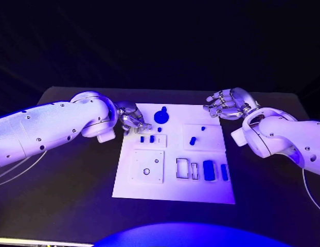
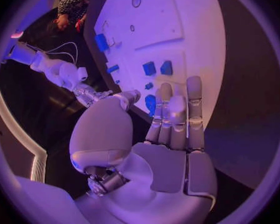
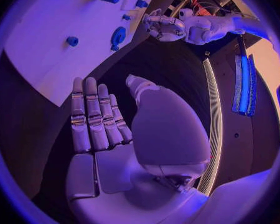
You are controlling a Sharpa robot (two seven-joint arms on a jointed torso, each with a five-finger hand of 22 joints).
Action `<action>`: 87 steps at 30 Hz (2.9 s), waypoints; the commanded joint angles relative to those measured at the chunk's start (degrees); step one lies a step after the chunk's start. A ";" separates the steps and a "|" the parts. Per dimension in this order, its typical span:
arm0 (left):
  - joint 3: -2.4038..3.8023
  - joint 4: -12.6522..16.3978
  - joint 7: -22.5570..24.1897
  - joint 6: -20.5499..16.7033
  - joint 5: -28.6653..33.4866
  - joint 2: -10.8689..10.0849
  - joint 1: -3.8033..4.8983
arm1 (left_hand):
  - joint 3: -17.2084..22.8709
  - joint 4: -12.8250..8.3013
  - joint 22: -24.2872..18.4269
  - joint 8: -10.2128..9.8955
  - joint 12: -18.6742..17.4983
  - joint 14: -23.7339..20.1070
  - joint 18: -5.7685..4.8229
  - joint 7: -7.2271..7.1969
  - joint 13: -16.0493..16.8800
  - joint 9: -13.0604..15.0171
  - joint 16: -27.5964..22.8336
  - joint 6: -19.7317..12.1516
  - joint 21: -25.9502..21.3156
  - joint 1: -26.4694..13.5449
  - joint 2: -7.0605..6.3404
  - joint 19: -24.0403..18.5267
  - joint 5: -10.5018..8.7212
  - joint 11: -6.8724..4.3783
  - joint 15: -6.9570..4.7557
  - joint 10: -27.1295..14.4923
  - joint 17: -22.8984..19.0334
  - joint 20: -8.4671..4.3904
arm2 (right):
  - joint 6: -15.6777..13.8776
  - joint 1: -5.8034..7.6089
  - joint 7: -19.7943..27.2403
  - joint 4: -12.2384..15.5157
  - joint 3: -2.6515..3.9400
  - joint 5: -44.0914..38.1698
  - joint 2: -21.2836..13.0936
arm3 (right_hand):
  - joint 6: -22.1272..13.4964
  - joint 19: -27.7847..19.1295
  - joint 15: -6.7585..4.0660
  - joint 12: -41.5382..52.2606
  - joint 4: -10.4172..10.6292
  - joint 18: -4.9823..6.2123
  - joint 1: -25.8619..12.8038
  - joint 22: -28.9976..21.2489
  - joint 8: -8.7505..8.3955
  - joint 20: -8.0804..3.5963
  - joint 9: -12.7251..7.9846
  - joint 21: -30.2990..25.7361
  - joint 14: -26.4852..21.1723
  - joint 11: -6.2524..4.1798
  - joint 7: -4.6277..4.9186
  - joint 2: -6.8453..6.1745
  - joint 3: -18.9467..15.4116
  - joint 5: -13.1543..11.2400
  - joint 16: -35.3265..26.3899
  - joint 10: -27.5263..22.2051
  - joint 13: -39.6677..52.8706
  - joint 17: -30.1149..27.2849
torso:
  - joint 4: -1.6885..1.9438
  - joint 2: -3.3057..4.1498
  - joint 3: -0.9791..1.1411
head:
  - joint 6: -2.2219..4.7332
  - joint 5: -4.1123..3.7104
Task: Assemble the parts on the task board
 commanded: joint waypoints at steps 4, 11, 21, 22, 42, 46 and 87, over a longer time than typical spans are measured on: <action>0.15 0.22 12.89 -9.50 5.97 -0.21 0.01 | 0.71 -0.54 -4.50 -2.43 -2.89 -5.50 0.66 2.49 -2.57 -3.16 -7.60 -3.72 -5.60 6.78 -0.99 -0.74 0.14 2.27 1.99 -5.18 -8.17 1.76 | -0.76 -0.04 1.41 -0.21 0.02 -1.19 0.09 | -0.40 -0.57 0.12 -0.10 0.01 0.24 0.07 -0.13 0.35 0.00 -0.06 -0.23 -0.44 0.15 2.93 0.59 -0.28 -0.07 -0.34 -0.46 -0.12 -0.10 | -0.01 -0.03 0.06 | 0.14 0.03; -0.46 -1.40 22.51 -16.39 -3.72 1.65 -0.24 | 1.39 -2.42 -6.66 -3.67 -6.01 -13.19 0.64 2.80 -5.71 -7.12 -12.39 -6.62 -9.52 17.21 -3.16 -2.61 -0.32 3.08 2.89 -12.13 -14.06 2.67 | -0.49 -0.20 1.98 -0.80 -0.03 -1.96 0.53 | -0.36 -0.59 0.12 -0.04 -0.10 0.26 0.27 -0.29 0.49 0.03 -0.07 -0.20 -0.42 0.14 2.91 0.65 -0.24 -0.06 -0.37 -0.49 -0.25 -0.19 | -0.08 0.03 0.07 | 0.46 0.01; -1.27 -1.36 26.06 -17.28 -19.43 2.75 -1.79 | 0.99 -3.21 -3.97 -5.94 -10.13 -10.90 0.78 0.52 -11.73 -14.78 -6.48 -3.23 -6.13 23.02 -5.21 -2.15 -0.32 2.88 2.60 -11.49 -13.26 2.44 | -0.14 -0.39 2.02 -0.89 -0.11 -2.18 0.51 | -0.36 -0.61 0.12 -0.02 -0.16 0.27 0.39 -0.39 0.56 0.04 -0.07 -0.19 -0.43 0.14 2.91 0.66 -0.23 -0.06 -0.39 -0.52 -0.33 -0.24 | -0.01 0.05 0.05 | 0.80 -0.10; -1.38 -1.53 26.15 -17.26 -20.80 2.90 -1.92 | 0.86 -3.00 -3.75 -6.28 -10.35 -10.64 0.77 0.51 -12.04 -15.27 -5.86 -2.85 -5.86 22.94 -5.32 -2.16 -0.34 2.75 2.57 -11.35 -12.98 2.37 | -0.13 -0.41 2.04 -0.83 -0.11 -2.21 0.48 | -0.36 -0.62 0.12 0.00 -0.20 0.27 0.46 -0.43 0.60 0.04 -0.08 -0.18 -0.43 0.14 2.91 0.67 -0.22 -0.06 -0.40 -0.53 -0.37 -0.27 | -0.01 0.06 0.05 | 0.84 -0.09; -1.91 -4.59 24.59 -14.03 -32.20 5.42 -2.98 | -1.46 -1.63 -2.19 -8.85 -13.98 -9.03 0.75 0.19 -15.59 -18.79 -1.42 -0.32 -4.05 23.80 -6.13 -2.38 -0.16 3.34 2.98 -11.60 -11.92 2.76 | -0.39 -0.46 2.05 -0.90 -0.12 -2.39 0.37 | -0.47 -0.89 0.22 0.06 -0.33 0.25 0.73 -0.85 0.81 0.13 -0.13 -0.23 -0.68 0.20 2.96 0.70 -0.21 -0.07 -0.61 -0.70 -0.70 -0.53 | -0.05 0.04 0.10 | 1.18 -0.23; -2.00 -5.42 24.06 -12.77 -32.92 6.03 -2.99 | -1.71 -1.49 -1.84 -9.57 -14.57 -9.17 0.75 0.15 -16.09 -19.39 -0.85 -0.41 -3.64 24.19 -6.12 -2.47 -0.16 3.37 3.00 -11.97 -12.20 2.79 | -0.44 -0.46 2.09 -0.86 -0.12 -2.39 0.35 | -0.47 -0.89 0.22 0.06 -0.33 0.25 0.73 -0.85 0.81 0.13 -0.13 -0.23 -0.68 0.20 2.96 0.70 -0.21 -0.07 -0.61 -0.70 -0.70 -0.53 | -0.04 0.10 0.07 | 1.29 -0.34; -2.48 -9.35 24.58 -10.90 -32.04 9.54 -3.28 | 0.42 -1.27 4.11 -11.14 -14.78 -3.83 0.28 -0.15 -17.51 -21.40 7.80 5.40 2.64 26.19 -4.95 -0.90 -0.32 2.17 2.06 -5.87 -6.26 2.25 | -0.04 -0.45 1.85 -0.56 -0.11 -2.30 0.06 | -0.38 -1.00 0.22 0.23 -0.26 0.27 0.81 -1.18 1.10 0.17 -0.16 -0.18 -0.62 0.18 2.93 1.00 -0.10 -0.05 -0.65 -0.65 -0.98 -0.73 | -0.02 0.10 0.02 | 0.64 -0.95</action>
